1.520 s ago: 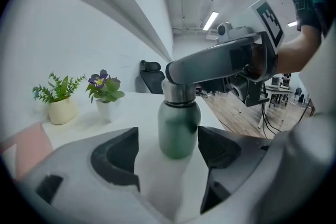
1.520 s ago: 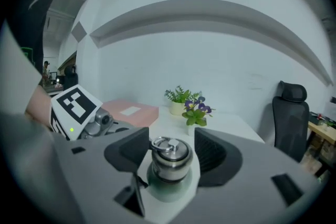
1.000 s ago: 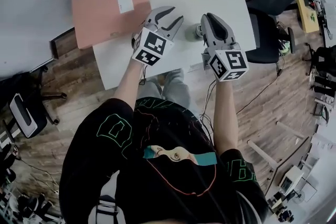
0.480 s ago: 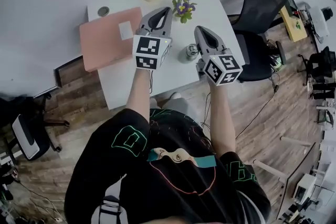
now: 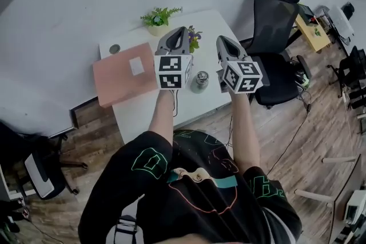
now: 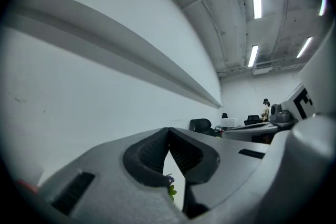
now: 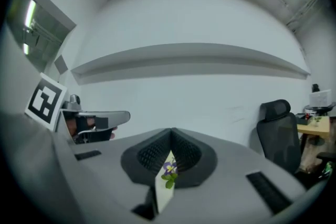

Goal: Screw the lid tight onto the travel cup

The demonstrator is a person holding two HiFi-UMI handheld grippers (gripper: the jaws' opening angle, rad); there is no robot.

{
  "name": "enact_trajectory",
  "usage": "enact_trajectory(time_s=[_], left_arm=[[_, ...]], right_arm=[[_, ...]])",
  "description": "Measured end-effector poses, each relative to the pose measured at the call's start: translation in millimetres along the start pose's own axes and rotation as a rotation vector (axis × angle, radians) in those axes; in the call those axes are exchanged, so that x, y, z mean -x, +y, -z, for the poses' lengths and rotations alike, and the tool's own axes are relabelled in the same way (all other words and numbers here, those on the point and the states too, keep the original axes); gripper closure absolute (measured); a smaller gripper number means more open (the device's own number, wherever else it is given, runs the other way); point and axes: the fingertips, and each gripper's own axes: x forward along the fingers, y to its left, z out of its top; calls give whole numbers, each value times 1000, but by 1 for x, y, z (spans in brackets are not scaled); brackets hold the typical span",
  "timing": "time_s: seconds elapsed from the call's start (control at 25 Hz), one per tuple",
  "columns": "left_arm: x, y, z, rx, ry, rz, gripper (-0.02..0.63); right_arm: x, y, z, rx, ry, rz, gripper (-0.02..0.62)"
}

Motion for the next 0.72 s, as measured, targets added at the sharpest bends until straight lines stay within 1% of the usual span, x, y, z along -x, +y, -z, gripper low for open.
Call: enact_trajectory(time_s=[0.2, 0.36, 0.44, 0.72], left_arm=[[-20, -20, -8, -58, 9, -14, 604], [-32, -42, -15, -53, -9, -12, 604], [-38, -54, -19, -65, -18, -6, 604], [-60, -82, -28, -104, -32, 5, 603]], right_arm=[[-2, -31, -25, 14, -40, 63, 591], [16, -55, -42, -10, -80, 103, 591], [26, -70, -47, -10, -87, 121, 591], [41, -106, -64, 30, -112, 135, 591]])
